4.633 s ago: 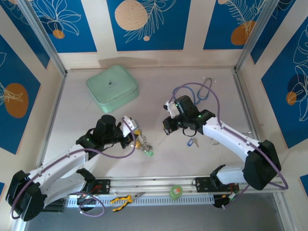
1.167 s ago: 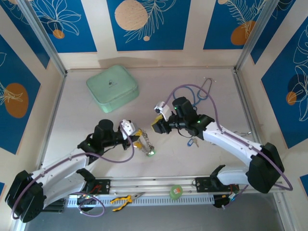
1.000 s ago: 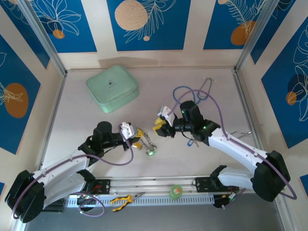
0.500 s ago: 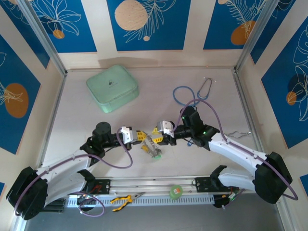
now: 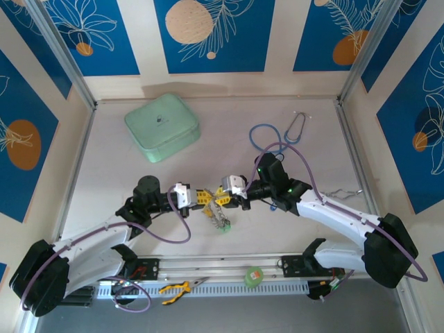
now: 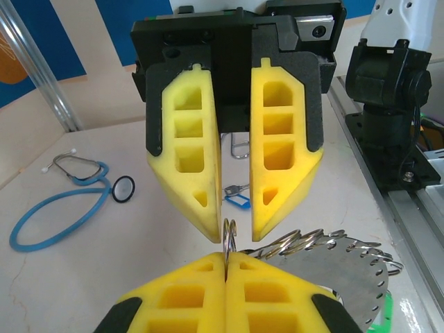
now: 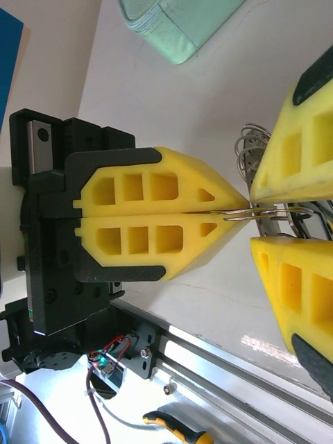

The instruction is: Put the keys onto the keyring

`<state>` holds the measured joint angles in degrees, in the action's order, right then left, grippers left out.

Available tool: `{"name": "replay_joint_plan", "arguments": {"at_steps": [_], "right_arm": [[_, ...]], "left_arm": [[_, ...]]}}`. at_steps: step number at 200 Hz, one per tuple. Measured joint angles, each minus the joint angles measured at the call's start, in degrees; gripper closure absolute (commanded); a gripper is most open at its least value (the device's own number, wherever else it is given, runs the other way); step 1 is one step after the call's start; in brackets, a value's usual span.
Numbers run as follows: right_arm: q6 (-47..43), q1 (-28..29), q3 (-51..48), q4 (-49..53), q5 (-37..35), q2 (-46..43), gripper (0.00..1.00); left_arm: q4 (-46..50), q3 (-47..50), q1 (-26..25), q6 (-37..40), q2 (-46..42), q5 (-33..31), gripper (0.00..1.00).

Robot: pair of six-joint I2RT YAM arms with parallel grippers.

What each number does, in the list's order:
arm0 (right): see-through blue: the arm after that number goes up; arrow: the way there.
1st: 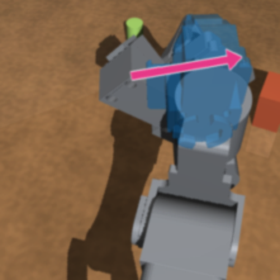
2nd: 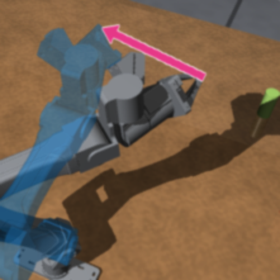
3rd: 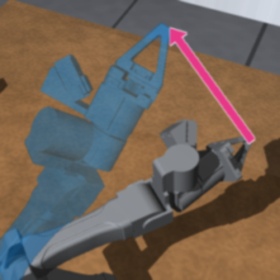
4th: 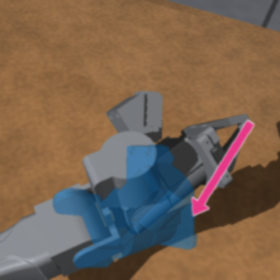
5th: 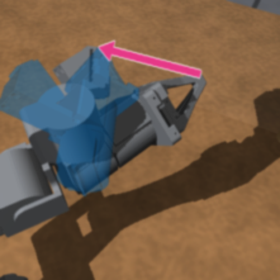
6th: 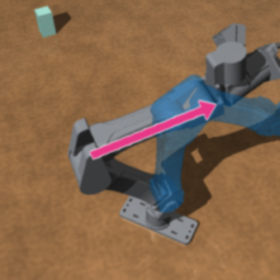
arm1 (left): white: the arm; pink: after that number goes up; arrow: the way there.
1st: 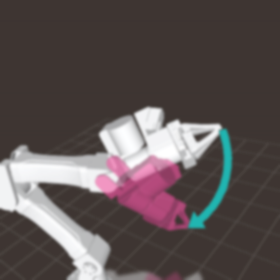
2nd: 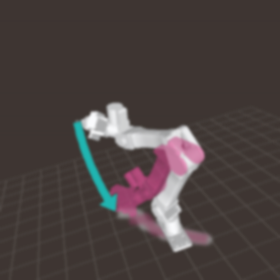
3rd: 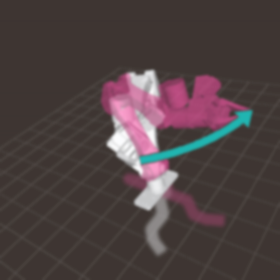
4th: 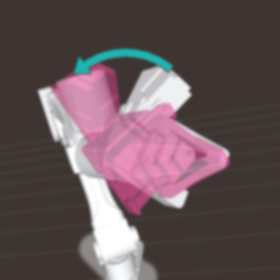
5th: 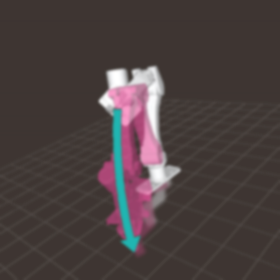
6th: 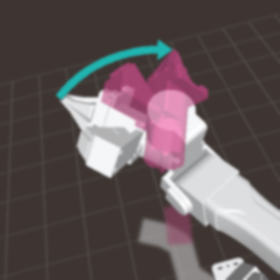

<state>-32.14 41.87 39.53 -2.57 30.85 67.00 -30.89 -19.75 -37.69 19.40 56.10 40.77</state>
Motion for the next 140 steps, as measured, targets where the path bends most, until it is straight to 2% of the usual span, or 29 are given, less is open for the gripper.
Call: {"name": "replay_joint_plan", "arguments": {"at_steps": [36, 57, 76, 88, 94, 118, 140], "right_arm": [[-0.11, 0.52, 0.15, -0.55, -0.24, 0.81, 0.88], [-0.50, 0.63, 0.44, -0.81, -0.44, 1.27, 1.00], [-0.90, 0.63, 0.94, -0.35, -0.63, 1.49, 1.00], [-0.87, 0.66, 1.40, 0.52, -1.05, 1.49, 1.00], [-0.92, 0.76, 1.81, 0.96, -1.42, 1.49, 1.00], [-2.32, 1.40, 3.78, 4.59, -3.32, 1.49, 1.00], [-4.90, 2.08, 6.43, 10.43, -6.93, 1.49, 1.00]], "left_arm": [[0.00, 0.00, 0.00, -0.46, 0.02, 0.61, 1.00], [0.02, 0.00, 0.02, -1.05, 0.02, 0.79, 1.00], [0.02, 0.00, 0.02, -1.14, 0.00, 0.52, 1.00], [0.11, 0.00, 0.02, -1.18, -0.17, -0.31, 0.77], [0.24, 0.00, -0.02, -0.90, -0.50, -0.87, 0.72], [3.91, -0.13, -0.07, 0.33, -3.61, -4.09, 0.69], [12.26, -2.27, -0.11, 4.13, -6.03, -7.08, 0.71]]}}
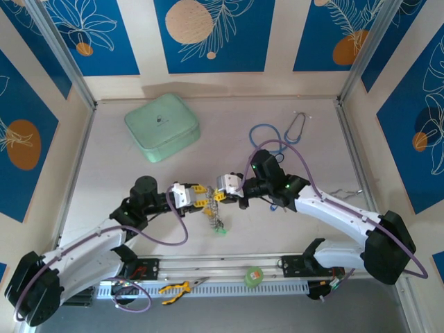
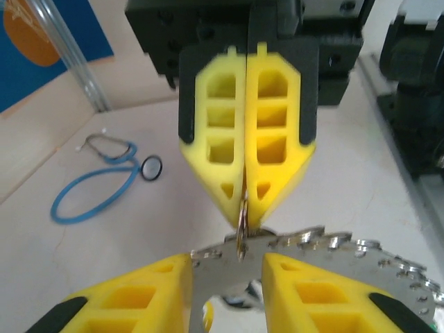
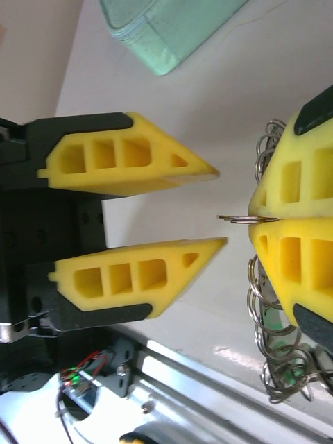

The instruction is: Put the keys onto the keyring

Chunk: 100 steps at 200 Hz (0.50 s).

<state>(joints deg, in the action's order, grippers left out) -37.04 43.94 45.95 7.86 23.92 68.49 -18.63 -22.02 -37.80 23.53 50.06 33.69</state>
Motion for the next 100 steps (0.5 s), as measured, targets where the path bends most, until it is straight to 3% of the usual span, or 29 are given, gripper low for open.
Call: {"name": "replay_joint_plan", "arguments": {"at_steps": [44, 100], "right_arm": [[-4.76, 2.49, 6.82, 10.60, -7.32, 1.60, 1.00], [-7.58, 6.14, 12.66, 17.79, -13.16, 5.18, 1.00]], "left_arm": [[10.10, -3.82, -0.02, 5.14, -0.50, -3.10, 0.72], [11.89, -4.09, -0.11, 5.40, 0.98, -2.45, 0.73]]}}
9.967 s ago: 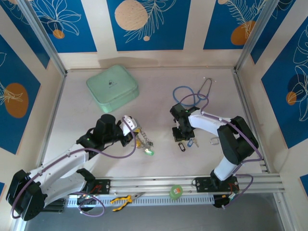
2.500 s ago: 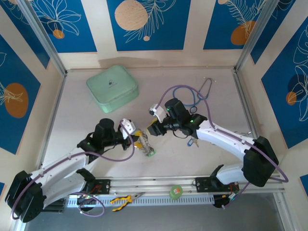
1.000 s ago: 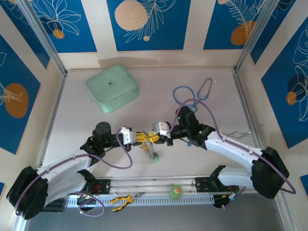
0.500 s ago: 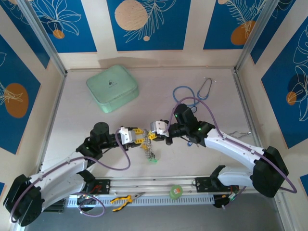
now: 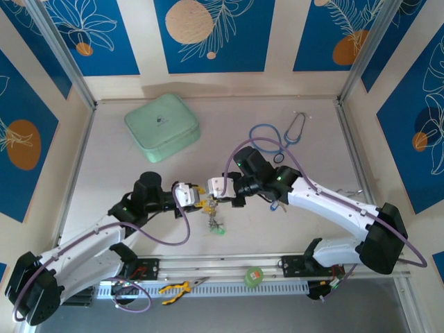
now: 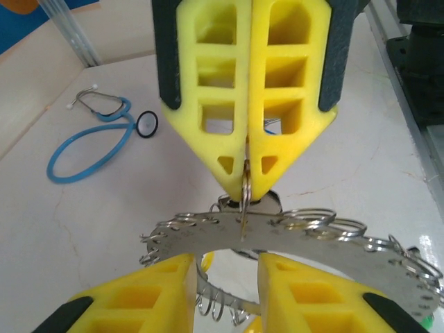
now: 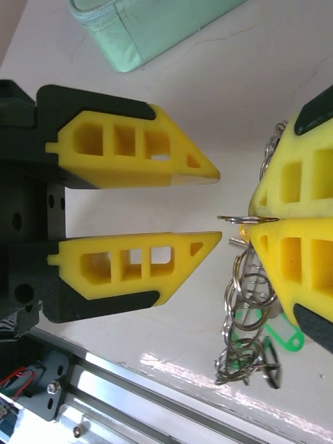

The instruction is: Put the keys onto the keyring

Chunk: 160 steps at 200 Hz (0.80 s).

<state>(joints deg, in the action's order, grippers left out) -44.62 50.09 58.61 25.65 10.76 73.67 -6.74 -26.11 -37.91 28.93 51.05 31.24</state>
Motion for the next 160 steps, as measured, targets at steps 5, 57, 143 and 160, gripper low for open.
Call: {"name": "replay_joint_plan", "arguments": {"at_steps": [5, 57, 143, 160], "right_arm": [[-0.20, 0.28, 0.52, 0.42, -0.37, 0.35, 1.00], [-0.57, 1.90, 3.72, 2.60, -2.62, 2.69, 1.00], [-0.90, 3.26, 4.94, 3.96, -4.07, 3.76, 0.90], [0.31, 2.16, 4.26, 2.23, -2.27, 3.41, 0.72]], "left_arm": [[0.00, -0.04, 0.00, -0.04, 0.11, 0.24, 0.74], [0.00, -0.11, -0.02, -0.09, 0.50, 1.36, 0.81], [0.09, -0.11, -0.07, -0.28, 0.44, 1.68, 1.00], [-0.42, -0.11, -0.07, -0.52, 0.35, 1.66, 1.00]]}}
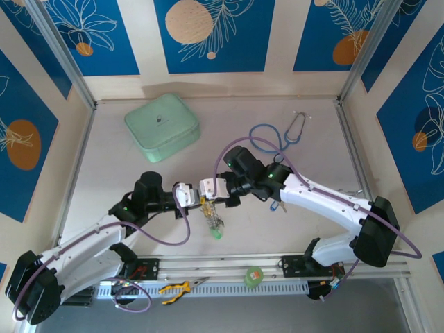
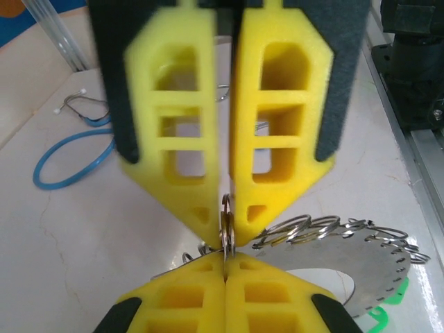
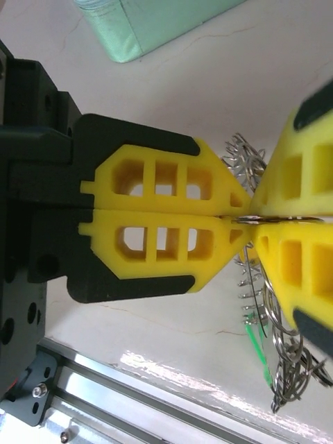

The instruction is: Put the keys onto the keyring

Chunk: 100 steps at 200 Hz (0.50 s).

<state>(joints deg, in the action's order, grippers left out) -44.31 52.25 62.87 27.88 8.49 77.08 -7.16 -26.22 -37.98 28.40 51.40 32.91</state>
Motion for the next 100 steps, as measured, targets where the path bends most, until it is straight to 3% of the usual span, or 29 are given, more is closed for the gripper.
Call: {"name": "replay_joint_plan", "arguments": {"at_steps": [48, 100], "right_arm": [[7.61, -7.48, -8.72, -10.03, 9.88, -7.74, 0.67], [12.57, -7.37, -11.67, -14.67, 14.25, -7.65, 0.67]], "left_arm": [[-6.80, 3.26, -0.04, -4.02, -1.33, 0.07, 1.00], [-13.70, 6.21, -0.04, -8.28, -1.36, 0.55, 1.00]]}}
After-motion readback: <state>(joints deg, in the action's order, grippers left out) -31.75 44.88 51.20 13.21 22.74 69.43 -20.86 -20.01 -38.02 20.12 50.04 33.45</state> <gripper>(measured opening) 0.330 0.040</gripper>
